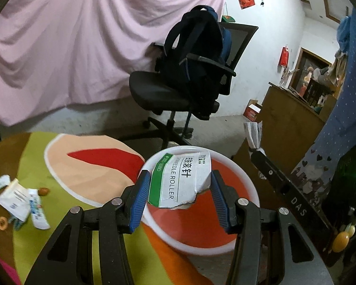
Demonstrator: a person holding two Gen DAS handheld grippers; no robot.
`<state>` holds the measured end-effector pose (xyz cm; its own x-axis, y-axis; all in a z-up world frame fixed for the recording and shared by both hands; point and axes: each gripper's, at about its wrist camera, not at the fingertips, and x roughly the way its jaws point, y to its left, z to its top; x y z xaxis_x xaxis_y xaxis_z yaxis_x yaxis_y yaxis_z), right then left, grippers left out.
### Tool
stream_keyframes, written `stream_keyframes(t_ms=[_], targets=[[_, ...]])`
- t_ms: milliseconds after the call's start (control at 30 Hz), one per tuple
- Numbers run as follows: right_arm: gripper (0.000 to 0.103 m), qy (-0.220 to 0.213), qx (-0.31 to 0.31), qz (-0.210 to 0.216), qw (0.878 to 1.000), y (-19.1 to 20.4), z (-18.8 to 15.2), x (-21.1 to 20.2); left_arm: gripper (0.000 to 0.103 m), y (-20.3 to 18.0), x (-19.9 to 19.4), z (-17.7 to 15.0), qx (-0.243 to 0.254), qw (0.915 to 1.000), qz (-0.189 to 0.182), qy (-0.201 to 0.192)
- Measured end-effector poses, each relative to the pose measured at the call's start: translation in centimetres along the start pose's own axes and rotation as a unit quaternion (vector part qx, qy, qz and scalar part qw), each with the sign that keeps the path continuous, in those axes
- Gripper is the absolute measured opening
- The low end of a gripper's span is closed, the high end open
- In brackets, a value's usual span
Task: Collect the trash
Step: 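Carry both items over the bucket and open both tools, then bring both tools back over the table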
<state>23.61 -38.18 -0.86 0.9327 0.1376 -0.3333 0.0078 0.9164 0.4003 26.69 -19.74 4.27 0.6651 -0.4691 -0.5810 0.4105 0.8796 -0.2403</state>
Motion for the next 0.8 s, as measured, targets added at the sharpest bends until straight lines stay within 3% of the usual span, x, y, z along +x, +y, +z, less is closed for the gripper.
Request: stream_keyframes(t_ms=[433,800], targets=[[0.056,0.016,0.012,-0.013,1.000,-0.3,-0.2,0.5,0.045,1.4,0.7,0.3,-0.045,0.9988,-0.017,0.013],[0.084,-0.011,-0.013,0.001,1.000,1.1,0.1,-0.2,0.049,3.1,-2.4,-0.1,-0.052,0.9976,0.023,-0.039]])
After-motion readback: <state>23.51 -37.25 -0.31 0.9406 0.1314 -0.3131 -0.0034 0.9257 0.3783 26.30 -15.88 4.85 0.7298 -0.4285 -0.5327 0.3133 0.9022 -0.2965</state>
